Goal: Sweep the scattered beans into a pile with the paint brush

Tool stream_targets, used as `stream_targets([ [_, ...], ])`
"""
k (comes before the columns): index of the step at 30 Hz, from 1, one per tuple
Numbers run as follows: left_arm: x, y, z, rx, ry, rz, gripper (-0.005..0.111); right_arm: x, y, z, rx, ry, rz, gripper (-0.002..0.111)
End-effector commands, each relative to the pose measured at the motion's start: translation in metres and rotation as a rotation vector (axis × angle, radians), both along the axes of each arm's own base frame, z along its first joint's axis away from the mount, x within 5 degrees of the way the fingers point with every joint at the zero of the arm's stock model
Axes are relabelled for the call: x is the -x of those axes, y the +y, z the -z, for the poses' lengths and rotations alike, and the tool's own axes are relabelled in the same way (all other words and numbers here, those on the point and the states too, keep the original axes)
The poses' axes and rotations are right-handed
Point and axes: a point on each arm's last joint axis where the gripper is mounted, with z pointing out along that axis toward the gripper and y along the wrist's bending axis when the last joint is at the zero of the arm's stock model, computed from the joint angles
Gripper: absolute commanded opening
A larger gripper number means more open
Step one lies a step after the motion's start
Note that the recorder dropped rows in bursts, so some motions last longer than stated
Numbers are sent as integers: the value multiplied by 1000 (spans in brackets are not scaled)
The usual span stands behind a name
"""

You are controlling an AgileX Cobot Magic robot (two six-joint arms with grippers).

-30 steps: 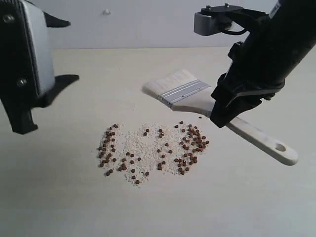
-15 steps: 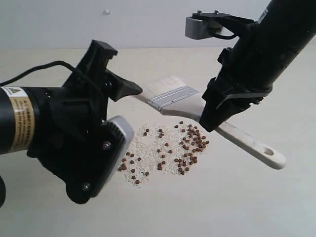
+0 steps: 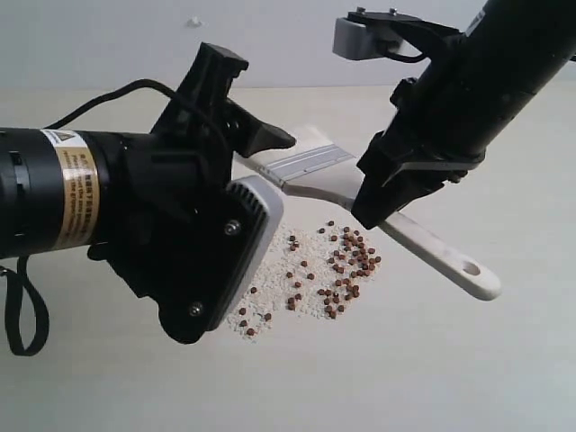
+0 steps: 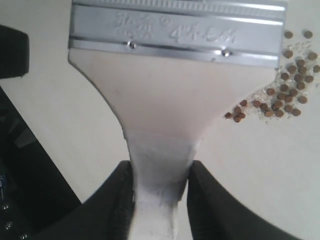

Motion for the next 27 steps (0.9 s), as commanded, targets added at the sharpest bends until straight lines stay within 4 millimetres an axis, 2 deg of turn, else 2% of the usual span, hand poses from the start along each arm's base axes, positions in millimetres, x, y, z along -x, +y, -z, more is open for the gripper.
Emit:
stream_targets([
  [1,1,-5,-8,30,-23,30,66,-1,3,-1,-36,-15,6,0],
  [8,-5,-14,-16,30,-61,32,66,-4,5,-2,-61,-36,27,0],
  [14,-17,-22,-5,-41,-73,3,66,-6,9,-13,-101,-40,27,0],
  [20,-40,-13,-4,-57,-80,-78,66,-6,9,-14,-100,-45,26,0],
  [24,-49,-10,-8,1,-65,-74,66,-7,9,-16,-107,-55,28,0],
  [27,-47,-15,-11,69,-39,-24,66,-7,9,-16,-107,-57,28,0],
])
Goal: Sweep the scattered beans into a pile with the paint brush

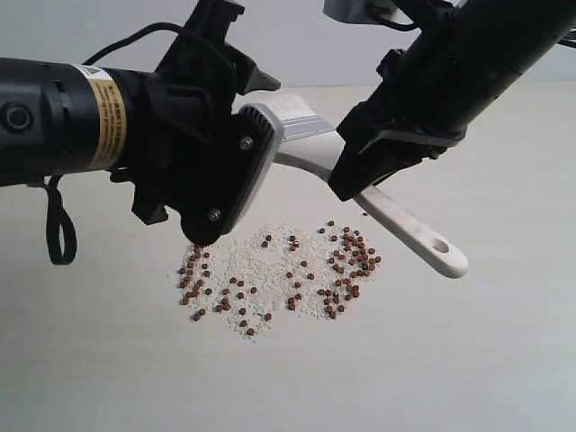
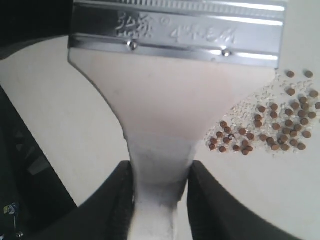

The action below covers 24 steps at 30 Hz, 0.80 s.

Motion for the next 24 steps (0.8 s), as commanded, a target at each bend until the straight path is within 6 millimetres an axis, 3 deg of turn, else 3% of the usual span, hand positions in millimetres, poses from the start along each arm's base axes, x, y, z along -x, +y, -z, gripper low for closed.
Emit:
stream_targets([
  [1,3,-7,-5,93,28,71,66,-1,2,-3,-18,-19,-6,0],
  [8,0,-10,0,91,39,89,66,-1,5,-7,-65,-20,-20,0],
  [14,-2,-12,7,73,50,83,45,0,6,-8,-78,-13,-27,0],
  [24,-3,-12,9,60,56,69,35,0,6,-8,-78,-16,-33,0],
])
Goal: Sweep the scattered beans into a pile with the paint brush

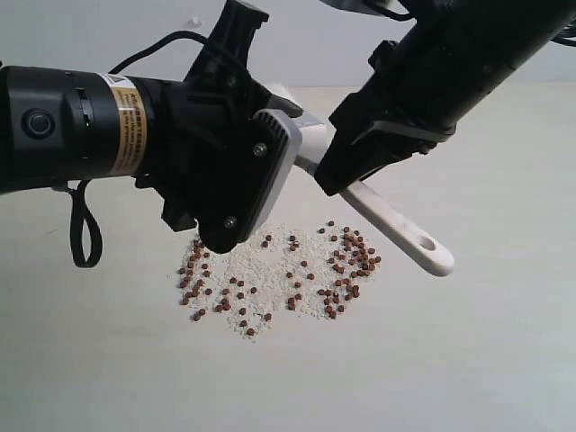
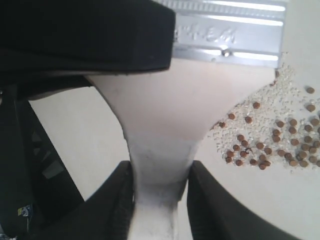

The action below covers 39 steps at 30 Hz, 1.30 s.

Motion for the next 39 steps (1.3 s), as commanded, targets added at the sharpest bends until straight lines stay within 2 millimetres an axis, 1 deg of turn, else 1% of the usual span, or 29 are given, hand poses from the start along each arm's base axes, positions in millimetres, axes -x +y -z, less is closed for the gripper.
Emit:
stream_targets([
  [1,-2,-1,2,2,18,-17,33,-1,2,-4,-19,-16,-9,0],
  [3,-2,-1,2,3,18,-16,28,-1,2,-4,-20,-20,-7,0],
  [6,-2,-1,2,3,18,-16,9,-1,2,-4,-20,-20,-7,0],
  [8,-2,-1,2,6,23,-19,0,-1,2,-4,-20,-20,-7,0],
  [14,-2,-1,2,14,35,-26,0,-1,2,-4,-24,-42,-34,0],
  [16,-2,-1,2,18,42,-30,0,-2,2,-5,-28,-50,-39,4],
  [18,-2,0,2,20,49,-39,0,-3,3,-5,-33,-62,-35,15],
  [19,-2,0,2,19,49,-40,0,-3,3,-5,-33,-65,-33,23],
  [23,-3,0,3,12,48,-49,0,-3,2,-9,-45,-96,-19,64],
  [24,-3,0,3,12,48,-49,0,-3,2,-10,-48,-106,-20,72],
  [25,-3,0,3,12,48,-49,0,-3,2,-12,-52,-122,-19,79],
  [26,-3,1,3,9,49,-56,0,-3,1,-14,-56,-144,-19,81],
  [29,-4,1,3,8,56,-70,0,-3,-1,-28,-84,-260,2,81],
  [32,-5,3,4,7,79,-107,0,0,-8,-52,-113,-432,58,81],
  [35,-10,7,6,-5,86,-146,0,10,-19,-82,-144,-613,105,81],
  [39,-27,19,4,59,155,-258,0,32,-33,-119,-200,-816,137,81],
])
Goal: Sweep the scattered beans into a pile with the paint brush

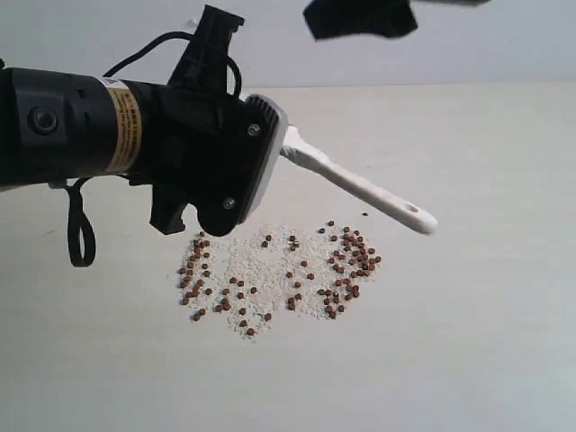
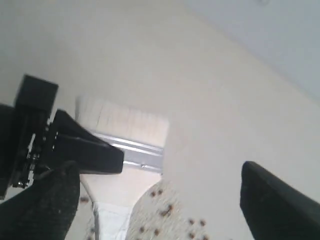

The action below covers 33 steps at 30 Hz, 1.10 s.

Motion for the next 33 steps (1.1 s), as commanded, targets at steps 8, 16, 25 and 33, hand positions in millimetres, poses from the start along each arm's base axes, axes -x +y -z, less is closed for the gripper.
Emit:
stream_targets([
  [8,-61,43,-24,568,424,-445,0,29,-24,-55,-77,-392,78,74],
  [16,-85,71,-30,928,722,-598,0,9,-27,-15,-53,-518,187,66],
  [25,-92,71,-9,987,1154,-242,0,-11,-4,17,-10,-453,18,64],
  [33,-111,100,29,982,1354,-151,0,-10,19,28,-109,-469,-220,64],
])
